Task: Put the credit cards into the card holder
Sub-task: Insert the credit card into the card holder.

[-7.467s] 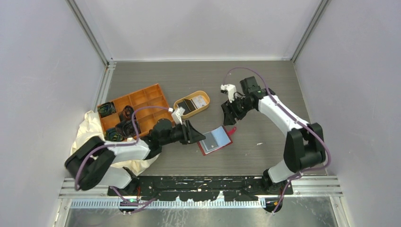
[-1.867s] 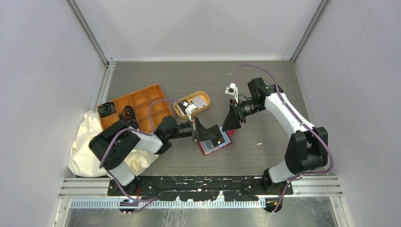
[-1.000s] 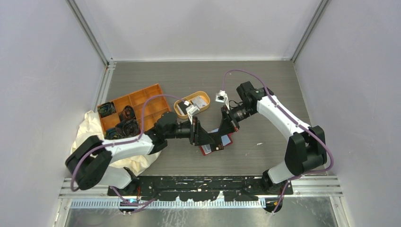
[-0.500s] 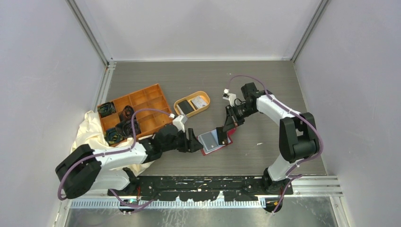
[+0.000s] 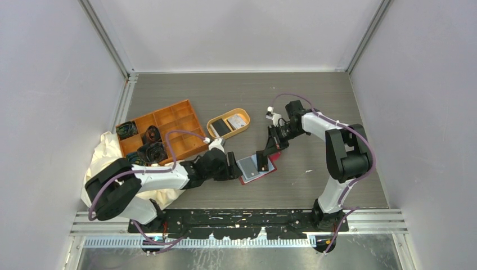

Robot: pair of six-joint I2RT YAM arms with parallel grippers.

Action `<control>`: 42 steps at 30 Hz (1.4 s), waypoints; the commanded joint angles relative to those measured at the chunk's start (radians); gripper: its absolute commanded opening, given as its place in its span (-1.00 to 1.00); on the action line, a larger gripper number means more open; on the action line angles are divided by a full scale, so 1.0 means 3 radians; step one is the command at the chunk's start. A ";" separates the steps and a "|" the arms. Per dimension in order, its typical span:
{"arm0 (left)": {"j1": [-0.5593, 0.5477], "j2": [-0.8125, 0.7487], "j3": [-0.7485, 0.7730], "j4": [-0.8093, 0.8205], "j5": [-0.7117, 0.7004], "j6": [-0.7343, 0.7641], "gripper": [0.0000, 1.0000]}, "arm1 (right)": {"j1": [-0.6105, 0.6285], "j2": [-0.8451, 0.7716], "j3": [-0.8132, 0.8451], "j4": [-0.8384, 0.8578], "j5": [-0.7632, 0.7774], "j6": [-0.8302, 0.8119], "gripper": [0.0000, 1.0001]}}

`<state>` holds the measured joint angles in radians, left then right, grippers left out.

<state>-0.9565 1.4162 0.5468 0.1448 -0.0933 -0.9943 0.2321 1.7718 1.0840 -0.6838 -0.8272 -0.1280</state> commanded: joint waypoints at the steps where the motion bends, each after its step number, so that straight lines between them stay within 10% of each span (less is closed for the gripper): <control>1: -0.0018 0.0116 0.0242 -0.0108 -0.0216 -0.0085 0.23 | -0.0012 -0.0019 0.0048 0.0068 -0.0324 0.0046 -0.98; 42: -0.0017 0.0619 0.0686 -0.0604 -0.0229 0.0200 -0.40 | -0.0140 0.0153 -0.0070 0.0101 -0.0568 0.0168 -0.98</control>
<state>-0.9562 1.5745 0.7387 0.0082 -0.1673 -0.9615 0.1833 1.8160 1.0618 -0.6720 -0.9424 -0.0898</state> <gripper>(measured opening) 0.310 0.040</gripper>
